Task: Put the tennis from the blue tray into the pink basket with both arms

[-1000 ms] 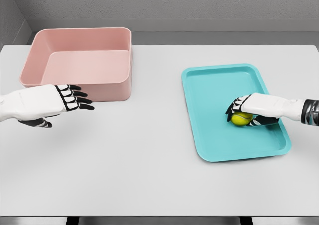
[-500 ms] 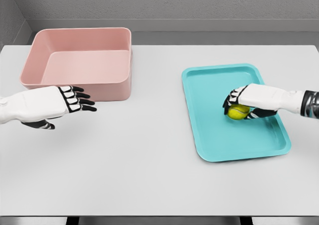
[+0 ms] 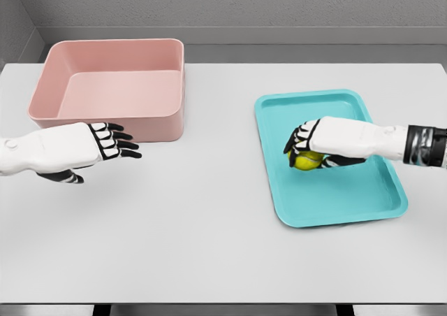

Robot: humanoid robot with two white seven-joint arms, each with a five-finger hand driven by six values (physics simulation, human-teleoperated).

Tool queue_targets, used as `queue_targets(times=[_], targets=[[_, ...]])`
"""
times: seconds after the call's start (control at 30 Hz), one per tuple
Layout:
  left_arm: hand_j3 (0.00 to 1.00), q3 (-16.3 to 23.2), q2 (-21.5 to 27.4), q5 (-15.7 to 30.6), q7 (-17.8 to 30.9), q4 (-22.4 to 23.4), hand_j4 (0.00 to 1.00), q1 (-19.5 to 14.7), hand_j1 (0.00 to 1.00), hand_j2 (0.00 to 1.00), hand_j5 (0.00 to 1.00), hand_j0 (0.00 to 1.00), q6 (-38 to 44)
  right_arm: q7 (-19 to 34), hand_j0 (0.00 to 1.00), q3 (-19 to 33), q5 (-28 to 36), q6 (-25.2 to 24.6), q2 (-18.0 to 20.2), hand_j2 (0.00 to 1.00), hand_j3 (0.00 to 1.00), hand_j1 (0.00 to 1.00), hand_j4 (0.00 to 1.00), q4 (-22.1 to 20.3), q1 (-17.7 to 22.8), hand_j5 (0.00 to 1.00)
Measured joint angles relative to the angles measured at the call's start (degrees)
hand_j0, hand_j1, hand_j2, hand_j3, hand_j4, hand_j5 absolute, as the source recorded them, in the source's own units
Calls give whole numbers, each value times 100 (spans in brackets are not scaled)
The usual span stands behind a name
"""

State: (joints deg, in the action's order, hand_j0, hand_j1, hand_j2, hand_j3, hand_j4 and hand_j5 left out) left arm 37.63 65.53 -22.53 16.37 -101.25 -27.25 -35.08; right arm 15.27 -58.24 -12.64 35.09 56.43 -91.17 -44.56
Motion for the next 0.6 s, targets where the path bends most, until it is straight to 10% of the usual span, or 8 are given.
queue_targets(times=[0.6], targets=[[100, 2, -350, 4, -8, 0, 100, -53, 100, 100, 100, 100, 0, 11, 54, -31, -2, 2, -730, 54, 54, 54, 54, -56, -211, 54]])
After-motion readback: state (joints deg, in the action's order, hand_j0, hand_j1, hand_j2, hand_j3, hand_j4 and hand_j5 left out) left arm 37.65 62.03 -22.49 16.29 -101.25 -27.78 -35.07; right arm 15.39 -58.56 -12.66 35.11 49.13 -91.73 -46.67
